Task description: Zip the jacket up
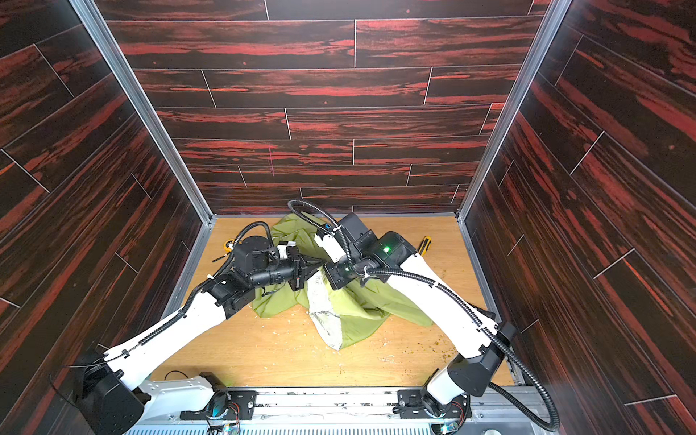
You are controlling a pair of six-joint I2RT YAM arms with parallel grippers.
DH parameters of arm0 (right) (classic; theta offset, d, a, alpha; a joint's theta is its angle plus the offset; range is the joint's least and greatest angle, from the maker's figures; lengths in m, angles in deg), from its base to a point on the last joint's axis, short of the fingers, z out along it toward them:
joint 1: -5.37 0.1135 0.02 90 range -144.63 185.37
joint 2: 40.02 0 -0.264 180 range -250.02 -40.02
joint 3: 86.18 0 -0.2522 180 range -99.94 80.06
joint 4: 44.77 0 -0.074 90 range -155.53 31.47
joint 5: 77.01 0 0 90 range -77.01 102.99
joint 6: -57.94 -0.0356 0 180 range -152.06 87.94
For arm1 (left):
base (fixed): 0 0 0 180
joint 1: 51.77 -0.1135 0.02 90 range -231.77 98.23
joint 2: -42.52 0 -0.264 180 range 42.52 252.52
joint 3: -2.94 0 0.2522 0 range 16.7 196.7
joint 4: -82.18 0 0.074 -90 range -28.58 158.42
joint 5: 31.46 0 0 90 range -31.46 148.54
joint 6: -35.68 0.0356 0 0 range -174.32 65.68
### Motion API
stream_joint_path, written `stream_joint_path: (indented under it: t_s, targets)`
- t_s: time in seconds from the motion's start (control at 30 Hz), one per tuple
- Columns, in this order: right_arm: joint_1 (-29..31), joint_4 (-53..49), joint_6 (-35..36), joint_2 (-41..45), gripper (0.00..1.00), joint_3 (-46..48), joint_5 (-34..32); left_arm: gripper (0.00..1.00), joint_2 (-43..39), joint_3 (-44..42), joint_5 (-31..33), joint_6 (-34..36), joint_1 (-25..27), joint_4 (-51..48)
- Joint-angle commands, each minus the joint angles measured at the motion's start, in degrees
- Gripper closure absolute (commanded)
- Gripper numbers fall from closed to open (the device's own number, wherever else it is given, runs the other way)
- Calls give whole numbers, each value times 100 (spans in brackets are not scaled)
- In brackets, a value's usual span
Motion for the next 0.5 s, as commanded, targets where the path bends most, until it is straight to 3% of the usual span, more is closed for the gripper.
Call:
stream_joint_path:
  t_s: [0.0, 0.13, 0.37, 0.47]
  targets:
    - [-22, 104, -8, 57, 100, 117, 0, 86, -183, -58, 167, 54, -18, 237]
    - [-22, 244, -85, 145, 100, 193, -78, 66, -300, 37, 431, 504, -12, -251]
    - [-34, 362, -271, 104, 100, 219, 116, 48, -698, -231, 908, 1118, -12, -693]
    - [-46, 410, -369, 65, 100, 224, 253, 48, -969, -546, 1190, 1302, 5, -710]
